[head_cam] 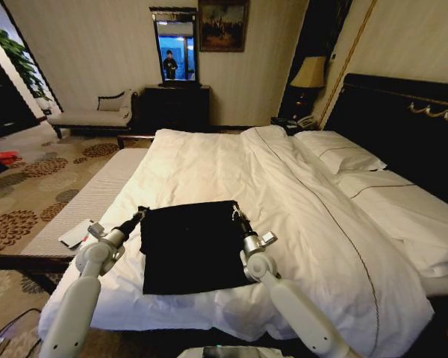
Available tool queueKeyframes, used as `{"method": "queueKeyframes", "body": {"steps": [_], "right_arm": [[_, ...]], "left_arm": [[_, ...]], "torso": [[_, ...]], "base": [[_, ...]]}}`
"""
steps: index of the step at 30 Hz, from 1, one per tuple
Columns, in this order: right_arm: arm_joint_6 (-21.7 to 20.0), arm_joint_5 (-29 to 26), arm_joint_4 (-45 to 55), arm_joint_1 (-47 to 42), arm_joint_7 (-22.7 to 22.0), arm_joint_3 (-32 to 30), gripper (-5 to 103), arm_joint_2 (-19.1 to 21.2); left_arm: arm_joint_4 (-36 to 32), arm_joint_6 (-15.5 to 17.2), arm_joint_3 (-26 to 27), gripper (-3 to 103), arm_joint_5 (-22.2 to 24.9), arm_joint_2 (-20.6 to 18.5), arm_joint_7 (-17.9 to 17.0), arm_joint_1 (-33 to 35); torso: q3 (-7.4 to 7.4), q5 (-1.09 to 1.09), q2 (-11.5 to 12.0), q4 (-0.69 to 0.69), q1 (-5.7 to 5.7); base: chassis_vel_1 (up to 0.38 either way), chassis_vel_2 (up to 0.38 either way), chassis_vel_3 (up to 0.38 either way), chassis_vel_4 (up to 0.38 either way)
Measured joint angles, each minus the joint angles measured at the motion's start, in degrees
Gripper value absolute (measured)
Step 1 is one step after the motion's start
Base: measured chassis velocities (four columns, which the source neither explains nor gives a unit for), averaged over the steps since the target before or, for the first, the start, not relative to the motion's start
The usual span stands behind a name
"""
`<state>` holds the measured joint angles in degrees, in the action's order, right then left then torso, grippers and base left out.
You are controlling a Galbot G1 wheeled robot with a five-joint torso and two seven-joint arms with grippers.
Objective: Fold the clothes on the bed.
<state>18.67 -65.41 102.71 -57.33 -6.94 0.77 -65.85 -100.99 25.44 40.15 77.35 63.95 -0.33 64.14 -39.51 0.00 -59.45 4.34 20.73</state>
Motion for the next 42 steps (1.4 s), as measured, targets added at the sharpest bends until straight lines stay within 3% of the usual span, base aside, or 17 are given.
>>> {"method": "queueKeyframes", "body": {"steps": [4, 6, 13, 29, 42], "right_arm": [[0.36, 1.28, 3.09, -3.78, 1.57, -1.15, 0, 1.8], [0.4, 3.64, 4.76, -9.36, 1.17, -1.83, 0, 2.91], [-0.01, 8.91, 3.58, -19.33, -2.12, -1.52, 0, 3.98], [-0.82, 15.59, 2.34, -28.06, -5.49, -0.03, 0, 3.09], [-0.47, 18.71, 2.98, -31.52, -6.6, 0.22, 0, 2.85]], "left_arm": [[-4.98, -1.64, 0.4, 4, 0.5, -0.91, 1.54, 4.72], [-8.47, -2.2, 0.4, 4, -0.82, -1.7, 2.14, 11.09], [-8.81, -1.18, -2.11, 4, -10.89, -4.32, 1.48, 20.04], [-11.3, 2.71, -2.0, 4, -21.21, -8.32, 0.37, 28.75], [-12.68, 3.56, -2.8, 4, -26.62, -8.53, 0.51, 32.4]], "torso": [[0.01, 0.01, -0.01, -0.01, 0.0], [0.01, 0.0, -0.01, -0.01, -0.01], [0.01, -0.02, -0.02, 0.0, -0.01], [0.01, 0.0, -0.01, -0.01, -0.02], [0.0, 0.0, -0.01, -0.01, -0.01]], "base": [[0.0, 0.0, 0.0, 0.0], [0.0, 0.0, 0.0, 0.0], [0.0, 0.0, 0.0, 0.0], [0.0, 0.0, 0.0, 0.0], [0.0, 0.0, 0.0, 0.0]]}}
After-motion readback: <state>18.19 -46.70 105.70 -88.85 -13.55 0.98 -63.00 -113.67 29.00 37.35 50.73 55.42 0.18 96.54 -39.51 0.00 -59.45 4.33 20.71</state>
